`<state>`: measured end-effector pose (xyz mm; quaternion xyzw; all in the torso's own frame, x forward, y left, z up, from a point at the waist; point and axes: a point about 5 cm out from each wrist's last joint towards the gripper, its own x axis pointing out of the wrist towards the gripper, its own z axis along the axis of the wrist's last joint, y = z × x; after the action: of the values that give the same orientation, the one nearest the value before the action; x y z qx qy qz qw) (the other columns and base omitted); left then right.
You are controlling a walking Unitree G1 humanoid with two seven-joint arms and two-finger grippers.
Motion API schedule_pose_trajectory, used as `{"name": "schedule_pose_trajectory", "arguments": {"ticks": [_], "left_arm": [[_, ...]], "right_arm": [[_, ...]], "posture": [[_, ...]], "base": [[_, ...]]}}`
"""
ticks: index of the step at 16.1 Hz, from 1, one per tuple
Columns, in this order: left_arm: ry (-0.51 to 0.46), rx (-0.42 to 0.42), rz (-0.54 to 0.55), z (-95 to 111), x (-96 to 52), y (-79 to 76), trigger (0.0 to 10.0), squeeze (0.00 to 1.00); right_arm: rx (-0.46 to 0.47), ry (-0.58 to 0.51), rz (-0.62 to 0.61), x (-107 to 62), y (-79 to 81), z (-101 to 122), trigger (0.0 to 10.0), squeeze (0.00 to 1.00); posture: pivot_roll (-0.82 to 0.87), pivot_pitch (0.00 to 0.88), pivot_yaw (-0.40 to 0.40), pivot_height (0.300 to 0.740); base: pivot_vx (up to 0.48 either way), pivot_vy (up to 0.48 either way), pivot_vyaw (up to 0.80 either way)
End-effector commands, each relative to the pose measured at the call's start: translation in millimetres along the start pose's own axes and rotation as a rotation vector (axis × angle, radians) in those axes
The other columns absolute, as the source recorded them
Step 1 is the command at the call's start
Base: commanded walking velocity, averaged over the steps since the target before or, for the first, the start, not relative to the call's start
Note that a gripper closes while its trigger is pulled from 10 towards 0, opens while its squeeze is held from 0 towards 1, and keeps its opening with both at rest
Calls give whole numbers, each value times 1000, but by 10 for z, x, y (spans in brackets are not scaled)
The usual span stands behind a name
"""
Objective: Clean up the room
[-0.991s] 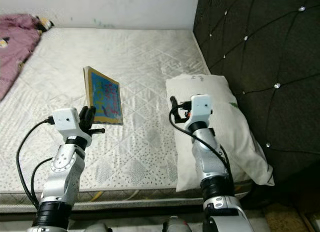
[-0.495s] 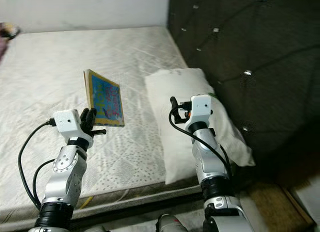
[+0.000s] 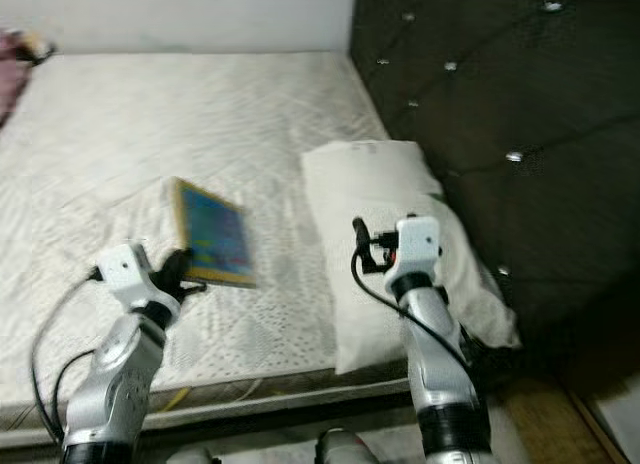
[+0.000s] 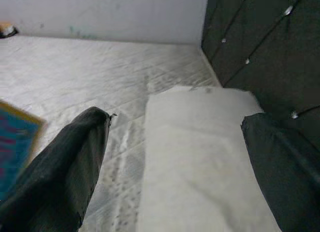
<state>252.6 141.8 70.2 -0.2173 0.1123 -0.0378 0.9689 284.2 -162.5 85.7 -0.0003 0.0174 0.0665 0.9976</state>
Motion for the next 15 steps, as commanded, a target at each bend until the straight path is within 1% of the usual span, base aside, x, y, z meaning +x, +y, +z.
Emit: {"name": "schedule_pose_trajectory", "arguments": {"ticks": [1, 3, 5, 7, 12, 15], "left_arm": [[-20, -30, -66, 52, 0, -133, 10000, 0], [-22, -18, -104, 70, 24, -192, 10000, 0], [-21, -5, -104, 85, 39, -213, 10000, 0], [-34, 1, -83, 110, 46, -192, 10000, 0], [-24, -1, -50, 146, 34, -125, 10000, 0], [-33, 7, -34, 156, 48, -109, 10000, 0]], "right_arm": [[-1, -14, -6, -5, -33, 55, 10000, 0], [0, -17, -4, 16, -28, 85, 10000, 0], [7, -19, 13, 43, 18, 103, 10000, 0], [17, -27, 25, 73, 60, 129, 10000, 0], [21, -13, 51, 61, 112, 142, 10000, 0], [24, -9, 57, 63, 119, 142, 10000, 0]], "posture": [[-68, 0, 4, 740], [-69, 0, 2, 740], [-66, 0, 0, 740], [-62, 0, -2, 740], [-54, 0, -7, 740], [-55, 0, -7, 706]], "base": [[0, 0, 0], [0, 0, 0], [0, 0, 0], [0, 0, 0], [0, 0, 0], [0, 0, 0]]}}
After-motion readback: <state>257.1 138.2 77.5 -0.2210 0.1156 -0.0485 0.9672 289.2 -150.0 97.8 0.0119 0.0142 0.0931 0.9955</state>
